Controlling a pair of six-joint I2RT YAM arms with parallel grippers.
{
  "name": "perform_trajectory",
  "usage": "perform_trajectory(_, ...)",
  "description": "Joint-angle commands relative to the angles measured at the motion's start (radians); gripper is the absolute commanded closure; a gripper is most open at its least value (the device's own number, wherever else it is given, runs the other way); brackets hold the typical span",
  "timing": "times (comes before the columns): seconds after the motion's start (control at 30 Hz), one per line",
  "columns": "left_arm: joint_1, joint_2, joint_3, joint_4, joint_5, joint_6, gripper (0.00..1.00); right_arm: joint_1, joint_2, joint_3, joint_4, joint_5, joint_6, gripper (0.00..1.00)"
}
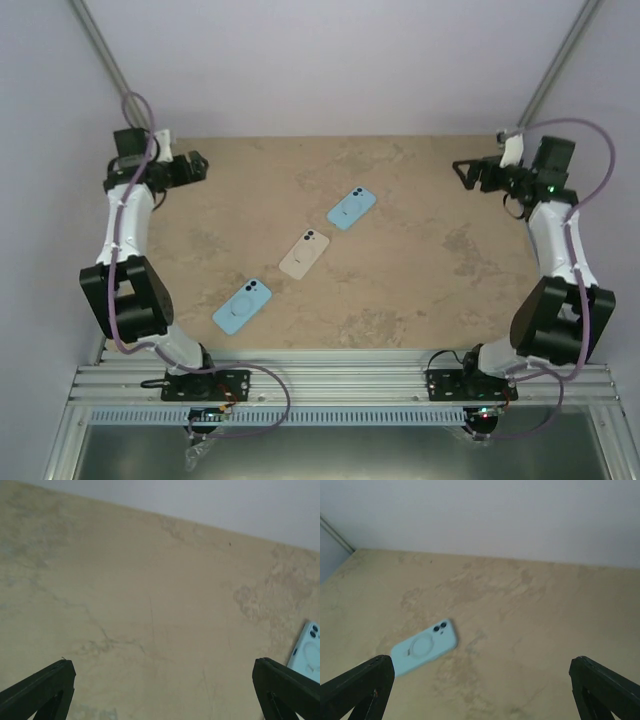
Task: Take the phone out of the phone case
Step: Pick up the phone at the center of the board.
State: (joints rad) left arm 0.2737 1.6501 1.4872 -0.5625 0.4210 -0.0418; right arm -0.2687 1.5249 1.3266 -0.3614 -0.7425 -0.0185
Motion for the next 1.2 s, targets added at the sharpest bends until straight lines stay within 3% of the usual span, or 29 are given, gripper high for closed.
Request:
perform_trajectory(0.0, -0.074, -0.075, -0.113, 0.083, -0.094, -0.02, 0.01, 0.041, -0.133, -0.183, 0.091, 0.086, 0.063, 0.02)
perform_trajectory(0.33, -0.293, -0.021, -0.132, 0.104, -0.277, -0.011, 0.01, 0.079, -0.316, -0.439, 0.146, 0.202, 0.118, 0.02)
perform_trajectory(0.8, -0.673, 0.237, 0.046, 0.098, -0.414, 0.016, 0.01, 0.059, -0.319, -0.424, 0.111, 0.207, 0.117, 0.02)
perform_trajectory(1.03, -0.783, 0.393, 0.206, 0.014, -0.271, 0.138, 0.01, 0.055, -0.332, -0.412, 0.093, 0.2, 0.108, 0.02)
perform_trajectory(1.17, -0.818, 0.461, 0.272, -0.011, -0.265, 0.16, 0.01, 0.056, -0.315, -0.362, 0.057, 0.212, 0.094, 0.02)
